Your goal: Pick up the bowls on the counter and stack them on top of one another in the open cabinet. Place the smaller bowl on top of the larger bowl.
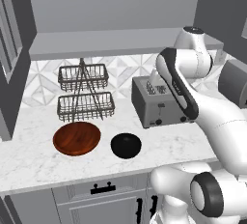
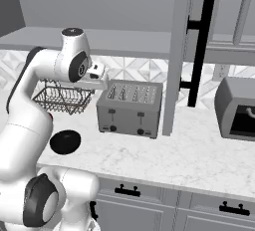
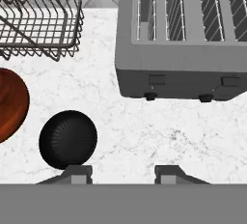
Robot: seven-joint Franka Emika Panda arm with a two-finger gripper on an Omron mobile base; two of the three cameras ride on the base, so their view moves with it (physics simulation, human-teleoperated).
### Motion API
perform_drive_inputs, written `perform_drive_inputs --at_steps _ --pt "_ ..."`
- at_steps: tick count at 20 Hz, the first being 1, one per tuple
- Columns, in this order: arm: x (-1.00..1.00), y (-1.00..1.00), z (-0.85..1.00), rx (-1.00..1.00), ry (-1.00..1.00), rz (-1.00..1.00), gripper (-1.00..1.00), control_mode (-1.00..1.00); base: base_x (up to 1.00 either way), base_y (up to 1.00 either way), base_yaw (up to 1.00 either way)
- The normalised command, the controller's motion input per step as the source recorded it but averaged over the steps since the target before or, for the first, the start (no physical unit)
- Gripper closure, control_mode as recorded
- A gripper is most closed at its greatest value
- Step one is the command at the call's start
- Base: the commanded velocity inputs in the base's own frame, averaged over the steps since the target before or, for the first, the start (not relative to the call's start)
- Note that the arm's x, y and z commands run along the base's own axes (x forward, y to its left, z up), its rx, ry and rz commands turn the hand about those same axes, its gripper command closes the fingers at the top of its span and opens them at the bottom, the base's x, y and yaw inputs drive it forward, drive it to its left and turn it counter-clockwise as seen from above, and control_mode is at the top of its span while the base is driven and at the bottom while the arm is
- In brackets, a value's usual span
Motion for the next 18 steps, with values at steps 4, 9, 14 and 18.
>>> perform_drive_inputs --at_steps 4,9,14,18 --pt "-0.37 -0.01 -0.14 0.0 0.03 -0.06 -1.0 -1.0 0.0 0.0 0.0" --pt "-0.63 0.0 -0.75 0.11 0.24 -0.13 -1.0 -1.0 0.0 0.0 0.0" --pt "0.04 0.5 -1.0 0.26 0.2 -0.17 -1.0 -1.0 0.0 0.0 0.0" --pt "0.44 0.62 -0.83 0.18 0.03 -0.1 -1.0 -1.0 0.0 0.0 0.0"
